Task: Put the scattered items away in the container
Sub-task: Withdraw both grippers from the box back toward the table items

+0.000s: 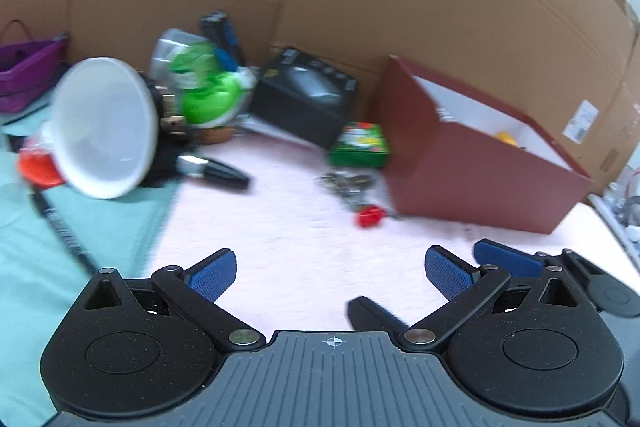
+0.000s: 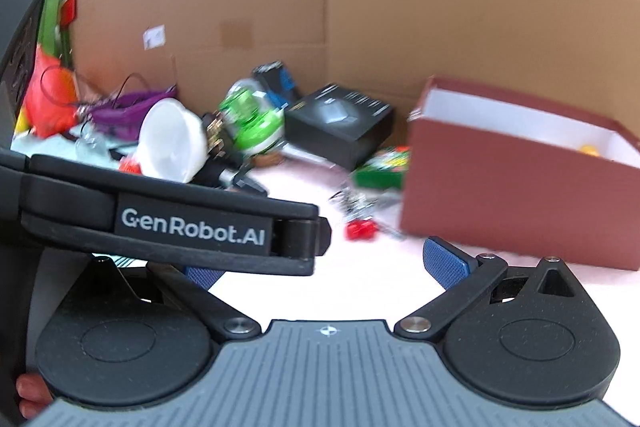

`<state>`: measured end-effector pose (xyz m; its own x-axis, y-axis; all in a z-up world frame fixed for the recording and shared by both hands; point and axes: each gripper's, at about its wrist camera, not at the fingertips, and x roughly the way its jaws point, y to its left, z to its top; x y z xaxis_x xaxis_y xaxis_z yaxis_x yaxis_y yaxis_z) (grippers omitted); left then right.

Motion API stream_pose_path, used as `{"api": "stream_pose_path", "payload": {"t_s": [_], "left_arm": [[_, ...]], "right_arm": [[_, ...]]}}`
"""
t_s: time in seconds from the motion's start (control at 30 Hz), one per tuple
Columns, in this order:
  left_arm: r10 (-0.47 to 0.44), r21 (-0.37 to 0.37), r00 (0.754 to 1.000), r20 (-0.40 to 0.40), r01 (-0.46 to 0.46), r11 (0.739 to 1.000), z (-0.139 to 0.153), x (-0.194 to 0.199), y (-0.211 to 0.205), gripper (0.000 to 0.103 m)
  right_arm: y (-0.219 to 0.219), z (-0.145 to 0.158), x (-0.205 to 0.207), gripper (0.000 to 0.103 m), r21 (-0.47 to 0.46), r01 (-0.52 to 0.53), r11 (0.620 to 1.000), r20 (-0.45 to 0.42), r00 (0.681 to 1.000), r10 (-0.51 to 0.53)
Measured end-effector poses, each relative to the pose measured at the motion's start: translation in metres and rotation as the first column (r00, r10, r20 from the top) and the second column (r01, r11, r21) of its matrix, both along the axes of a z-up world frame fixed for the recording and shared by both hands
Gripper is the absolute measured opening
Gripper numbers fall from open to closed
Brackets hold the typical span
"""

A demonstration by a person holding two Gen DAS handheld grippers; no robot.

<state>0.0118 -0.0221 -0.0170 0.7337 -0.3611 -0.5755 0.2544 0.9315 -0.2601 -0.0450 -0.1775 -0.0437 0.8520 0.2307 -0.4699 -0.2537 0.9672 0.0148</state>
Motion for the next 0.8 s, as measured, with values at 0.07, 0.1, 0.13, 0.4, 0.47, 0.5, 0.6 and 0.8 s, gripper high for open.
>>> {"api": "stream_pose_path", "payload": {"t_s": [0.07,0.1,0.13,0.4,0.47,0.5,0.6,0.8], "left_arm": [[0.037,0.021,0.999,0.002,-0.037,0.999,-0.003,-0.002,0.014,0.103],[0.057,0.025,0.998,-0.001,-0.057,0.998,-0.004,-0.002,0.022,0.103],[0.073,0.022,0.997,-0.001,-0.073,0.997,-0.004,-0.002,0.03,0.103],[0.208,0.005,0.978,-0.003,-0.208,0.978,-0.003,0.011,0.081,0.103],[0.226,-0.001,0.974,-0.023,-0.226,0.974,-0.007,0.016,0.092,0.102],[0.239,0.0,0.97,-0.036,-0.239,0.971,-0.009,0.019,0.098,0.1],[0.272,-0.004,0.959,-0.079,-0.273,0.962,-0.017,0.029,0.111,0.094],[0.295,0.007,0.949,-0.115,-0.296,0.955,-0.027,0.046,0.121,0.085]], "right_arm": [[0.008,-0.004,0.002,0.102,-0.005,-0.024,1.0,-0.014,1.0,0.024],[0.013,-0.007,0.005,0.102,-0.001,-0.038,0.999,-0.019,0.999,0.038],[0.017,-0.009,0.007,0.102,0.01,-0.053,0.999,-0.026,0.998,0.054],[0.055,-0.02,0.032,0.101,0.004,-0.116,0.993,-0.039,0.993,0.116],[0.063,-0.022,0.037,0.101,-0.002,-0.121,0.993,-0.045,0.992,0.121],[0.066,-0.022,0.04,0.101,-0.007,-0.122,0.992,-0.046,0.991,0.122],[0.075,-0.024,0.052,0.099,-0.014,-0.123,0.992,-0.056,0.991,0.122],[0.088,-0.028,0.074,0.098,-0.022,-0.138,0.99,-0.072,0.988,0.136]]}}
